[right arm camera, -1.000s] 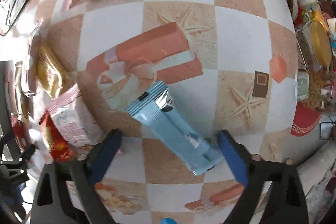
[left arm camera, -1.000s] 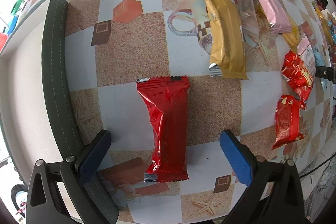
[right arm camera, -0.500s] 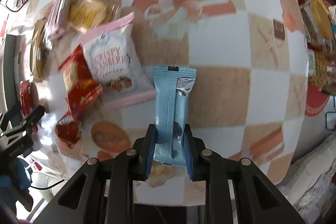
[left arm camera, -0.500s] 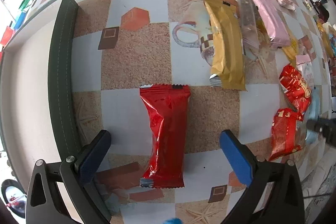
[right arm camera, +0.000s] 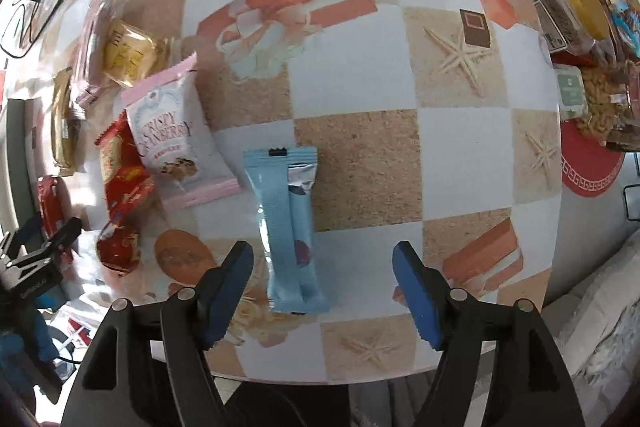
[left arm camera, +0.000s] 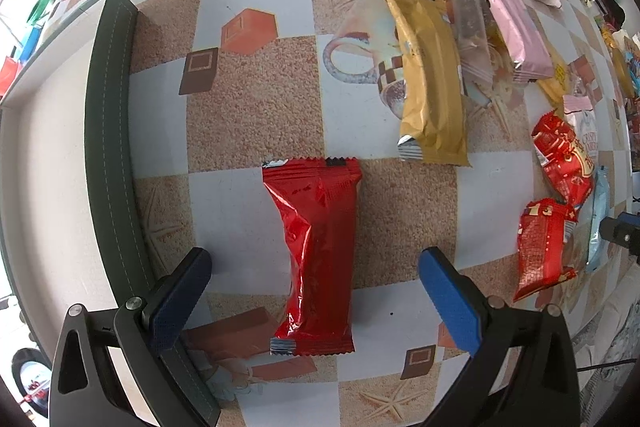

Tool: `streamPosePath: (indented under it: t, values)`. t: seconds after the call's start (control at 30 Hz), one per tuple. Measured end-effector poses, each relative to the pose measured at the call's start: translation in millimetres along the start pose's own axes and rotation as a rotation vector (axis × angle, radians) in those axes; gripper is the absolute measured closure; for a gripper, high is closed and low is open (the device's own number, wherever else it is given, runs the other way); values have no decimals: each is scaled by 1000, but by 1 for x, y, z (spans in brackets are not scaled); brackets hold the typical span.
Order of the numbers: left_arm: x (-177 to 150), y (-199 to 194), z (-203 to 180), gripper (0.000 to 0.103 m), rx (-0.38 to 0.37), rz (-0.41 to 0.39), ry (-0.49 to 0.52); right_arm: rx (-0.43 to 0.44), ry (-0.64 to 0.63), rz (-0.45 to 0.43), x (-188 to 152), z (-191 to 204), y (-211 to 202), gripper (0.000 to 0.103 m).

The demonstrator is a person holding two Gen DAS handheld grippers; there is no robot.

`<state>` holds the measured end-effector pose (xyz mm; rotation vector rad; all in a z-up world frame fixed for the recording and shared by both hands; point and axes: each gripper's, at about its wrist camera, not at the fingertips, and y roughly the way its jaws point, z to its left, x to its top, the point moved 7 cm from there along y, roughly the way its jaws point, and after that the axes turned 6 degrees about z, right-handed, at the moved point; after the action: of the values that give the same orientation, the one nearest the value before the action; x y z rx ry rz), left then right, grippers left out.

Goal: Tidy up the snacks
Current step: 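Grasp the red bar with the left tool while the right tool grasps the light-blue bar, then carry the red bar and light-blue bar with both tools to the white tray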

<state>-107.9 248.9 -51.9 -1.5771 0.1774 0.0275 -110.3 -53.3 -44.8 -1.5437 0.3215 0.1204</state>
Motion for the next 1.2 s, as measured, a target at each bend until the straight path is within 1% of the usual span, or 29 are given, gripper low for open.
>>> streamPosePath:
  t: [0.03, 0.07, 0.1, 0.23, 0.3, 0.33, 0.37, 0.4, 0.43, 0.47, 0.5, 0.53, 0.57, 0.63, 0.7, 0.73, 0.77, 0.83, 1.03, 1.17, 1.2]
  values:
    - [1, 1, 1, 0, -1, 3, -1, 3, -2, 6, 0, 0, 3, 29]
    - [3, 3, 0, 0, -2, 6, -2, 9, -3, 7, -1, 12, 12, 29]
    - [4, 3, 0, 0, -3, 8, -3, 12, -7, 9, -3, 15, 17, 29]
    - [13, 9, -1, 0, -2, 34, -8, -10, -20, 17, 1, 28, 37, 30]
    - [15, 11, -1, 1, -3, 60, -22, -21, -16, 3, 3, 31, 38, 31]
    - [16, 11, -2, 2, -5, 68, -25, -22, -17, 1, 4, 32, 38, 36]
    - [16, 10, -2, 6, -4, 68, -21, -21, -19, -4, 8, 37, 38, 46]
    - [16, 7, -3, 12, -1, 63, -14, -23, -23, -7, 12, 42, 30, 59]
    - [16, 5, -6, 16, 3, 57, -3, -21, -25, -11, 12, 44, 28, 68]
    - [17, 1, -8, 28, 6, 47, 13, -17, -22, -10, 12, 46, 26, 78]
    - [18, -2, -10, 45, 7, 38, 26, -15, -15, -8, 13, 48, 21, 78]
    - [19, -5, -11, 56, 3, 31, 37, -13, -9, -11, 14, 49, 19, 78]
    - [20, -7, -12, 81, -3, 32, 51, -8, -4, -14, 14, 49, 19, 78]
    - [21, -9, -12, 81, -29, 43, 54, 17, 8, -15, 11, 49, 18, 78]
    - [23, -17, -10, 81, -49, 28, 53, 30, 1, -19, 11, 43, 14, 78]
    - [24, -21, -9, 81, -51, 15, 59, 35, -2, -24, 8, 47, 11, 78]
    - [25, -27, -8, 81, -49, 2, 69, 40, -2, -26, 4, 49, -4, 78]
    - [26, -35, -8, 81, -43, -14, 84, 65, 5, -33, 0, 46, -13, 78]
    - [29, -66, -11, 81, -49, -85, 110, 114, -20, -68, -9, 67, -50, 78]
    - [33, -84, -13, 81, -47, -135, 125, 135, -60, -102, -7, 89, -67, 78]
    - [36, -92, -6, 81, -52, -146, 128, 139, -73, -112, -3, 95, -69, 78]
